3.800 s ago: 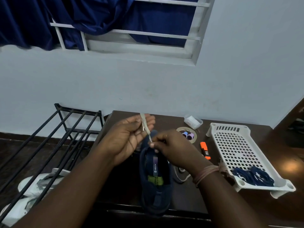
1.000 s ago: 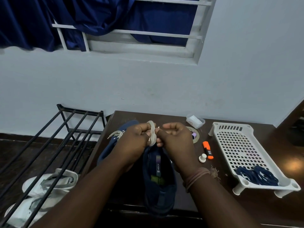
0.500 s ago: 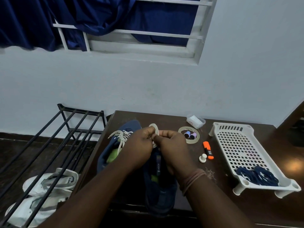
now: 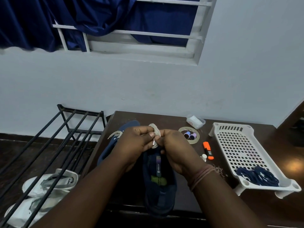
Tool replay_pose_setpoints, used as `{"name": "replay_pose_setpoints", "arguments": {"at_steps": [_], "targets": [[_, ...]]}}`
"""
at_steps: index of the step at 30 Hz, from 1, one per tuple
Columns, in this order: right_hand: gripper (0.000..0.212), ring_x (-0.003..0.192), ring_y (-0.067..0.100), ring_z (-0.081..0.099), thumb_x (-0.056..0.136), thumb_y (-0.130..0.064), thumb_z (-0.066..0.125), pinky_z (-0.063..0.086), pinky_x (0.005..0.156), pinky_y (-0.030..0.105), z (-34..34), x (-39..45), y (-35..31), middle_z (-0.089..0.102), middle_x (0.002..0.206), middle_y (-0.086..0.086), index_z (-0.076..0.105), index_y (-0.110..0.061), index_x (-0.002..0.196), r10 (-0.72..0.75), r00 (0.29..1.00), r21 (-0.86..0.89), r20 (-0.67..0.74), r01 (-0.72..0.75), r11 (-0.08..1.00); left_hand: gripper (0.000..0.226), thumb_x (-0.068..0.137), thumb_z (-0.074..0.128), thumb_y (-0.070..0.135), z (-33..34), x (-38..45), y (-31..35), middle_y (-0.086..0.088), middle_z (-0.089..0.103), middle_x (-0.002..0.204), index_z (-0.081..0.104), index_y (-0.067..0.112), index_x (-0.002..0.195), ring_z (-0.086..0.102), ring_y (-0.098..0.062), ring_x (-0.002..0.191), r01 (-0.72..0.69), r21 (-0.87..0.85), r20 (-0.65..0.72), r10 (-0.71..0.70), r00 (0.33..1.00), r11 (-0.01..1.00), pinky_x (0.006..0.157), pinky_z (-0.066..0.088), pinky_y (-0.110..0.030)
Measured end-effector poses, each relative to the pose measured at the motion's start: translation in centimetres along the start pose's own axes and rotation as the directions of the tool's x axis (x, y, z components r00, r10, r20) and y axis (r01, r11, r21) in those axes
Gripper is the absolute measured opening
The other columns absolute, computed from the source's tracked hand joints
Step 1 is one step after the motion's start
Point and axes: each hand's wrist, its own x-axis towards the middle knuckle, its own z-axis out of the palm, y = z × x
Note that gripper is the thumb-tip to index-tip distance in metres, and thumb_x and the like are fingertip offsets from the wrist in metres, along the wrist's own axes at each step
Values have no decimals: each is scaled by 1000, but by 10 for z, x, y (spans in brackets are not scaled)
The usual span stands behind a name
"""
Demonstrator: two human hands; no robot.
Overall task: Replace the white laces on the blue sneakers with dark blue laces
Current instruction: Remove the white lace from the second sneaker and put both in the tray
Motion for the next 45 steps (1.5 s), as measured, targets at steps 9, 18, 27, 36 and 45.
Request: {"name": "replay_pose_setpoints", "arguments": {"at_steps": [9, 18, 27, 36, 45], "targets": [[27, 72, 4, 62, 82, -5, 64, 56, 67, 28, 6, 1, 9, 67, 82, -9, 68, -28, 95, -575, 801, -497, -169, 435, 751, 18, 96, 59, 1, 2, 2, 2, -25, 73, 104, 68, -11, 107, 68, -27, 95, 10, -115, -106, -22, 994, 993, 94, 56, -35], [12, 72, 15, 71, 87, -14, 68, 60, 68, 43, 4, 1, 11, 72, 80, -6, 74, -25, 84, -541, 820, -372, -186, 451, 811, 17, 99, 55, 2, -2, -1, 6, -17, 70, 90, 65, -11, 104, 71, -15, 73, 73, -196, -30, -80, 996, 978, 69, 60, -24], [5, 58, 19, 64, 90, 1, 63, 56, 51, 30, 2, 2, 3, 68, 75, 13, 66, -3, 88, -216, 918, 146, -332, 276, 950, 23, 91, 59, -12, 6, -7, 8, -19, 75, 96, 67, -6, 111, 74, -20, 81, 33, -174, 8, -32, 999, 984, 72, 61, -23], [20, 69, 13, 66, 87, -14, 56, 55, 63, 33, -1, 1, 12, 71, 72, -2, 73, -17, 77, -480, 824, -473, -300, 309, 825, 53, 90, 41, -21, 26, -6, 4, 4, 77, 79, 73, 18, 76, 72, -4, 79, -33, 33, 42, 32, 999, 999, 82, 57, -24], [15, 60, 1, 59, 84, -11, 64, 46, 55, 18, -45, -5, -8, 68, 65, -8, 76, -16, 77, -490, 806, -519, -331, 278, 808, 30, 70, 50, 3, 66, -2, 13, -14, 62, 98, 73, 11, 89, 53, -21, 98, -77, 127, 149, 57, 987, 989, 86, 39, -39]]}}
